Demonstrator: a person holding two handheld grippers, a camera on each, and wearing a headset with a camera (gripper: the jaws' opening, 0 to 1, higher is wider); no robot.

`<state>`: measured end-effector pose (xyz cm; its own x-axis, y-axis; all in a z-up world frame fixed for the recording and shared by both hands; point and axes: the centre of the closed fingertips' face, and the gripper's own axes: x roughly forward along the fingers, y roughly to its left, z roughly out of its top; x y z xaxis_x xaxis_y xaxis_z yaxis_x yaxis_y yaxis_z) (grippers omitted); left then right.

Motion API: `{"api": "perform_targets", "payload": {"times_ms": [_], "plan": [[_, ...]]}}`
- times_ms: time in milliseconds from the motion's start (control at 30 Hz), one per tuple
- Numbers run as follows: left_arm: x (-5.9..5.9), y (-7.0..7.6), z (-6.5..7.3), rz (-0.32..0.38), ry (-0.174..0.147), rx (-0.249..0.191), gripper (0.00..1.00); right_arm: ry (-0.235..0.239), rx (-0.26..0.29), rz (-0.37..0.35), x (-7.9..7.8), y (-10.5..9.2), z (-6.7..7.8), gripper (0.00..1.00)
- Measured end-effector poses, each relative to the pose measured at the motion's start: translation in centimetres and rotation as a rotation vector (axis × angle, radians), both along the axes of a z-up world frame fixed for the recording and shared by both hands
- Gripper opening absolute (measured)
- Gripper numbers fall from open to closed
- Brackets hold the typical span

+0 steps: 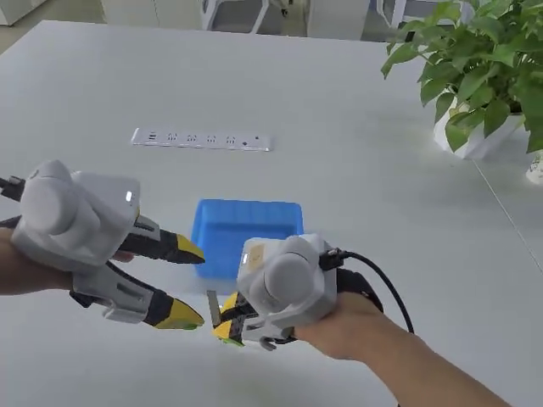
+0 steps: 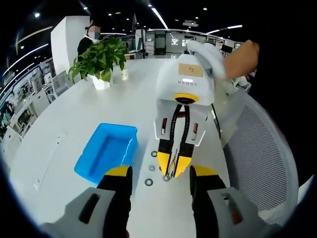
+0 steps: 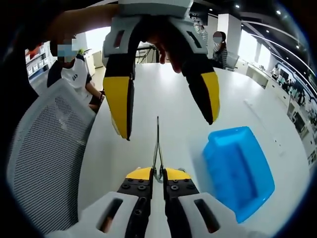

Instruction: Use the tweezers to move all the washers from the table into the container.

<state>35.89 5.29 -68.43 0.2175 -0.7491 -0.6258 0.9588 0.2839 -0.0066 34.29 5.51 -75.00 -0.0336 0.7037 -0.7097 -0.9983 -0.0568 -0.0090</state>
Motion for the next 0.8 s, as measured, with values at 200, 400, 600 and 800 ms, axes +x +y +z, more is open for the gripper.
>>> {"api": "perform_targets", "payload": {"times_ms": [200, 400, 600, 800], "plan": [[0.4, 0.6, 0.7, 0.069, -0.01, -0.048, 0.64, -0.001, -0.005, -0.003, 0.6, -0.2, 1.4, 0.08], [0.5, 1.0, 1.0, 0.115, -0.015, -0.082, 0.71, 0.001, 0.002, -0.008, 1.3, -0.2, 3.0, 0.08], [0.9, 1.3, 1.4, 0.165, -0.054, -0.101, 0.75, -0.007, 0.005, 0.006, 2.4, -0.3, 4.7, 0.09], [1.3, 1.6, 2.0, 0.201, -0.073, -0.133, 0.83, -0.016, 0.004, 0.014, 3.6, -0.4, 5.7, 0.09]]}}
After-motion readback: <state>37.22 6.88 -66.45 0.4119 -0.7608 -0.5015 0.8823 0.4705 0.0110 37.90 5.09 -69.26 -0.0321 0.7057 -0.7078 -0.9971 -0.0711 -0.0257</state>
